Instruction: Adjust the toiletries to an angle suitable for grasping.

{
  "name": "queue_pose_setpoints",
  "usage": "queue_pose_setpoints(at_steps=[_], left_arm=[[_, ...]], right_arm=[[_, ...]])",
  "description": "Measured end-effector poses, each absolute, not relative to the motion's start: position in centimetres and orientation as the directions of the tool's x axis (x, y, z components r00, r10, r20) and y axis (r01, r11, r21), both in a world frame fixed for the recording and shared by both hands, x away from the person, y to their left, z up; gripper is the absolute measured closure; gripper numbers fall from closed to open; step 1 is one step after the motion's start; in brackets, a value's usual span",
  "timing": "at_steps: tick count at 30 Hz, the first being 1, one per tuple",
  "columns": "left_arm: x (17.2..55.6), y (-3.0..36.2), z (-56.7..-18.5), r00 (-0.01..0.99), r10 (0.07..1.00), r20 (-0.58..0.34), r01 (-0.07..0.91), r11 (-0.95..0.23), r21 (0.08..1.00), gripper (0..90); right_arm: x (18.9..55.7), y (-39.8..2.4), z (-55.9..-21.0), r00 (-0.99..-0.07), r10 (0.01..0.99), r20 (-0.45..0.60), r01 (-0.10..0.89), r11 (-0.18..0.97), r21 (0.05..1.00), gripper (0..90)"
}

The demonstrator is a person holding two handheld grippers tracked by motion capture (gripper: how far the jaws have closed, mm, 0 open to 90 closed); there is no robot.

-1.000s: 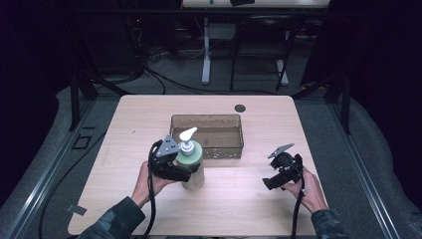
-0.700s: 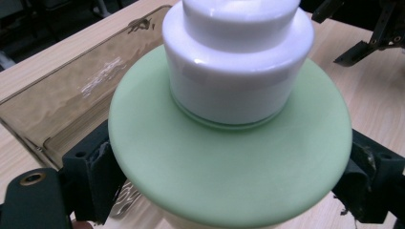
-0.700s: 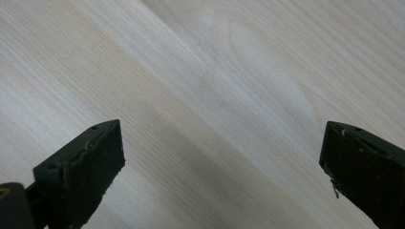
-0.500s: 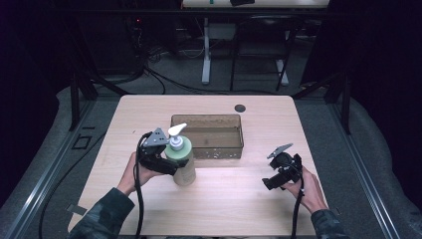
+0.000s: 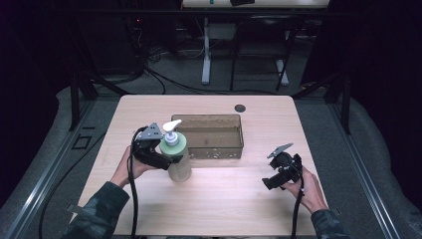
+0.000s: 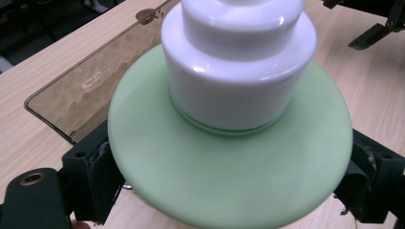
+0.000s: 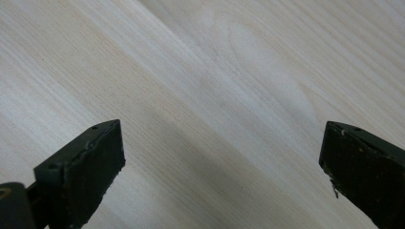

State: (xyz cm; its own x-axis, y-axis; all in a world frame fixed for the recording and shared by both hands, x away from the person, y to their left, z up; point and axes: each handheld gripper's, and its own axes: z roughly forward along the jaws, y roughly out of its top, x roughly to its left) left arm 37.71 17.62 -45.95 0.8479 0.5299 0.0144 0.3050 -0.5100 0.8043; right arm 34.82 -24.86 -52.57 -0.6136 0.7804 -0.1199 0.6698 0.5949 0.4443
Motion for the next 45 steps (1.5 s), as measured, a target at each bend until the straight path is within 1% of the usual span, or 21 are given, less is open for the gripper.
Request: queue_pose_setpoints(at_steps=[6, 10, 13, 14, 15, 19, 27, 30, 37, 45], left_arm=[[38.0, 17.8, -46.0, 0.853, 0.522, 0.018, 0.298, -0.514, 0.805, 11.6], [37.9, 17.4, -45.9, 0.848, 0.527, 0.055, 0.284, -0.540, 0.792, 10.5], [37.7, 17.3, -45.8, 0.841, 0.538, 0.052, 0.294, -0.536, 0.792, 9.0], [37.7, 17.2, -45.7, 0.841, 0.539, 0.040, 0.303, -0.531, 0.791, 7.3], [37.6, 17.2, -45.5, 0.837, 0.546, 0.038, 0.313, -0.534, 0.786, 3.3], [37.5, 17.6, -45.4, 0.834, 0.551, 0.021, 0.324, -0.521, 0.790, 0.1], [37.5, 18.5, -44.3, 0.819, 0.574, -0.011, 0.346, -0.478, 0.808, 0.1], [37.3, 18.4, -43.8, 0.820, 0.571, 0.034, 0.333, -0.525, 0.783, 0.7], [37.1, 18.4, -42.5, 0.810, 0.586, -0.031, 0.382, -0.486, 0.786, 0.7], [37.0, 18.2, -41.0, 0.808, 0.588, -0.043, 0.407, -0.504, 0.762, 0.6]], right_arm=[[34.8, -24.8, -52.6, -0.615, 0.781, -0.110, 0.673, 0.592, 0.445, 1.6], [34.8, -24.8, -52.6, -0.614, 0.782, -0.110, 0.672, 0.590, 0.447, 1.1], [34.8, -24.8, -52.5, -0.614, 0.782, -0.108, 0.672, 0.590, 0.448, 1.1], [34.8, -24.9, -52.5, -0.614, 0.782, -0.106, 0.671, 0.588, 0.451, 1.1], [34.7, -25.0, -52.5, -0.615, 0.781, -0.104, 0.672, 0.589, 0.449, 1.1], [34.7, -25.1, -52.4, -0.612, 0.785, -0.097, 0.676, 0.583, 0.450, 1.1], [34.7, -25.1, -52.4, -0.614, 0.783, -0.102, 0.676, 0.588, 0.443, 1.1], [34.7, -25.2, -52.5, -0.613, 0.784, -0.097, 0.680, 0.587, 0.439, 1.1], [34.7, -25.3, -52.5, -0.613, 0.785, -0.089, 0.687, 0.585, 0.431, 1.1], [34.6, -25.6, -52.6, -0.605, 0.791, -0.090, 0.695, 0.580, 0.425, 1.1]])
